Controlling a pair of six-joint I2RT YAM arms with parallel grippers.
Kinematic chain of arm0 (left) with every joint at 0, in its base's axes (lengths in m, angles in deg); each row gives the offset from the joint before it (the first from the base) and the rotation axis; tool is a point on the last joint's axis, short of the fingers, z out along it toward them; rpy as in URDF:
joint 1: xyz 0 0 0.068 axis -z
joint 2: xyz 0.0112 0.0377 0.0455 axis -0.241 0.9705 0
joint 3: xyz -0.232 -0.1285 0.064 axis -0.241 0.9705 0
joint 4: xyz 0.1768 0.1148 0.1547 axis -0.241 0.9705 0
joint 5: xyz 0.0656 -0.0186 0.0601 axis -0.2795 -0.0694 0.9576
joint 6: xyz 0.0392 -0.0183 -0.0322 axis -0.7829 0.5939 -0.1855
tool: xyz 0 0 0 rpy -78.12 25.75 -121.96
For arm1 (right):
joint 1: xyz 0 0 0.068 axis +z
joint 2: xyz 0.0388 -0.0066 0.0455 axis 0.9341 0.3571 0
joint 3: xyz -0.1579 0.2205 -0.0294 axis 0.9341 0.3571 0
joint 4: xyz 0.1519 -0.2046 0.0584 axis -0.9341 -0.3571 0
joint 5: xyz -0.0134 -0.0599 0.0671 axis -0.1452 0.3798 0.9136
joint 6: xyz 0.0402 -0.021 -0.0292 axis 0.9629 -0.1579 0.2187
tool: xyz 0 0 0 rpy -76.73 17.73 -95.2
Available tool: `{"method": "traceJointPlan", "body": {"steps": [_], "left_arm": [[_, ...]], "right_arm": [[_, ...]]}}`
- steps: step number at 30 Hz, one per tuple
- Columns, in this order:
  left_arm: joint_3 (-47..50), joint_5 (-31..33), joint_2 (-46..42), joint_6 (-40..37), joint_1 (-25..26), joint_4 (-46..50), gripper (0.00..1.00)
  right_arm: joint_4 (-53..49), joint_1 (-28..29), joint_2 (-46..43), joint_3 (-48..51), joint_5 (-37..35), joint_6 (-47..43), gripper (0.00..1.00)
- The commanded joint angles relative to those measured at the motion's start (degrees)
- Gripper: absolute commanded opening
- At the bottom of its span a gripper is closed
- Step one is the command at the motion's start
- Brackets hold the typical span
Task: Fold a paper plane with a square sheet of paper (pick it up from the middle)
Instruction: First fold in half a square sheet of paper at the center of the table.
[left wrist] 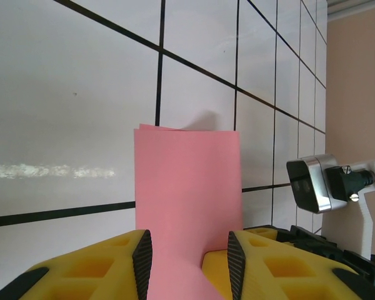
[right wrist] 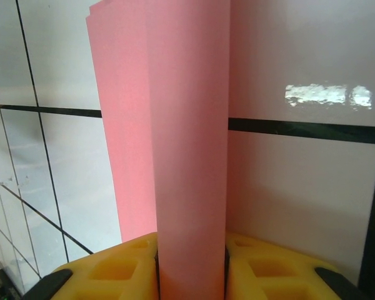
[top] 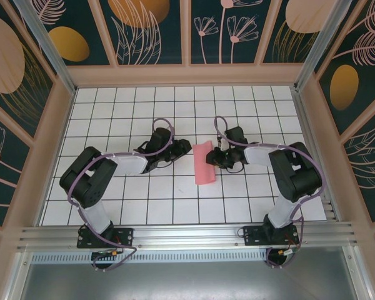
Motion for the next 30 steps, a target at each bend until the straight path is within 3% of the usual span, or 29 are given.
{"method": "traceJointPlan", "body": {"steps": [1,5,15,30], "left_arm": [[-0.4,-1.4,1.2,0.3,-0.1,-2.2,0.39],[-0.7,-1.9,1.9,0.4,0.2,-2.6,0.39],[-2.5,-4.3,4.7,0.6,1.6,-3.7,0.35],[-2.3,-4.6,6.0,1.5,2.9,-4.5,0.29]], "right_arm": [[-0.8,-0.7,3.1,1.3,-2.9,0.5,0.32],[-0.8,-0.6,3.3,1.4,-4.2,0.7,0.33],[-0.5,-0.8,4.7,2.2,-6.9,3.0,0.25],[-2.1,-0.9,7.9,1.9,-10.8,7.2,0.27]]}}
